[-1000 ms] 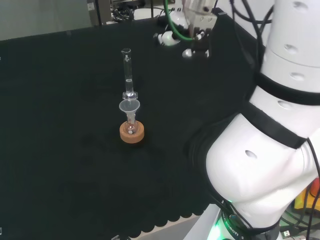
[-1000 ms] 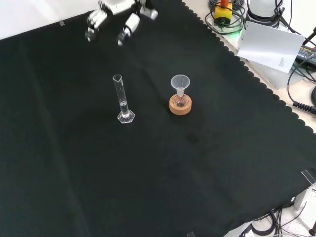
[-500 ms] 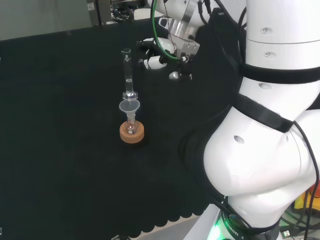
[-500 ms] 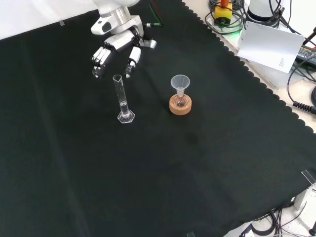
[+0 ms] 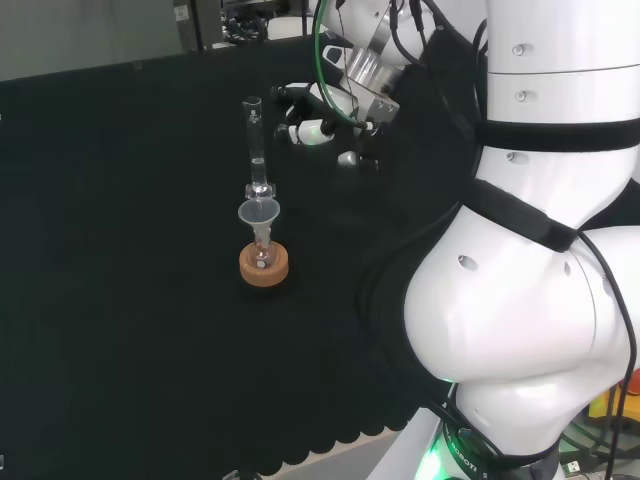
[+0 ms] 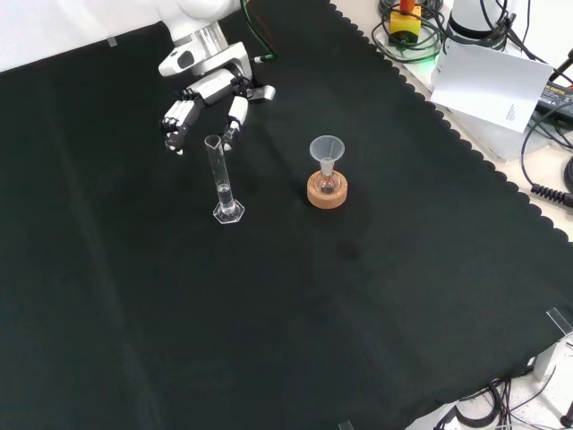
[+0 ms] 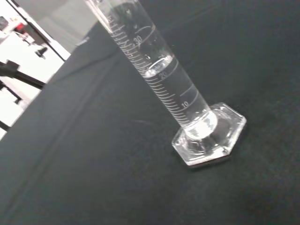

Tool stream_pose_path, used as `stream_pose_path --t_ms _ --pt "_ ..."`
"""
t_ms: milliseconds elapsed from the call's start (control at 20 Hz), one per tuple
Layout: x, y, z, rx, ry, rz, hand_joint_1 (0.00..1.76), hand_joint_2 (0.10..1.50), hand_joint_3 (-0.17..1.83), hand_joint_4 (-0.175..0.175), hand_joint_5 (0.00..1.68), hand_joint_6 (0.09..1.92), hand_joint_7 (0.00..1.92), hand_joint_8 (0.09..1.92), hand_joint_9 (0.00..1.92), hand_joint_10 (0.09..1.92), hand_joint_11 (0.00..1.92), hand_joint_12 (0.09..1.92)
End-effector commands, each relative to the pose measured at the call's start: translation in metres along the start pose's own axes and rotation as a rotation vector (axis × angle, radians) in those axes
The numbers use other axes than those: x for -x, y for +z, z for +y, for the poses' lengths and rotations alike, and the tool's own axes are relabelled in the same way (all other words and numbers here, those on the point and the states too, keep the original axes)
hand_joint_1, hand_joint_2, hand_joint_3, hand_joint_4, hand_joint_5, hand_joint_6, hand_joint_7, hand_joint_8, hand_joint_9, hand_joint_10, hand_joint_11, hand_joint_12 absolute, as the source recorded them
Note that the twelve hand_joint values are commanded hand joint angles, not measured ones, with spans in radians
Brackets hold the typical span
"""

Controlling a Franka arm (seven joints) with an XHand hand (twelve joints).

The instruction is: Pick up the graduated cylinder.

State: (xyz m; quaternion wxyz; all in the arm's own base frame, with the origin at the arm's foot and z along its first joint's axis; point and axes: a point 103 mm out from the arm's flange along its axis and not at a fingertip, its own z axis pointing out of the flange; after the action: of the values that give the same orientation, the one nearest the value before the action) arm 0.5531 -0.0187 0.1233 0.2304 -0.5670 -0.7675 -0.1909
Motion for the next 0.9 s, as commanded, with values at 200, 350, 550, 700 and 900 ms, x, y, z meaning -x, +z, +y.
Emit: stream_pose_path --t_ms 200,350,550,700,900 --pt "0.002 0.021 0.005 0.007 -0.079 0.138 0.92 1.02 -0.17 -0.057 0.49 0.09 0.39 0.65 0.6 0.58 0.33 1.33" --pt "0.001 0.025 0.006 0.017 -0.095 0.161 0.92 1.01 -0.17 -0.057 0.49 0.09 0.38 0.65 0.6 0.57 0.32 1.32" --pt "0.0 0.029 0.007 0.039 -0.122 0.191 0.92 1.0 -0.17 -0.055 0.49 0.09 0.37 0.64 0.59 0.56 0.3 1.32" --pt "0.0 0.034 0.009 0.044 -0.134 0.207 0.93 0.99 -0.17 -0.052 0.51 0.09 0.36 0.63 0.6 0.56 0.3 1.32" --pt "0.001 0.039 0.011 0.045 -0.145 0.215 0.94 0.99 -0.17 -0.052 0.52 0.09 0.39 0.63 0.66 0.54 0.31 1.32"
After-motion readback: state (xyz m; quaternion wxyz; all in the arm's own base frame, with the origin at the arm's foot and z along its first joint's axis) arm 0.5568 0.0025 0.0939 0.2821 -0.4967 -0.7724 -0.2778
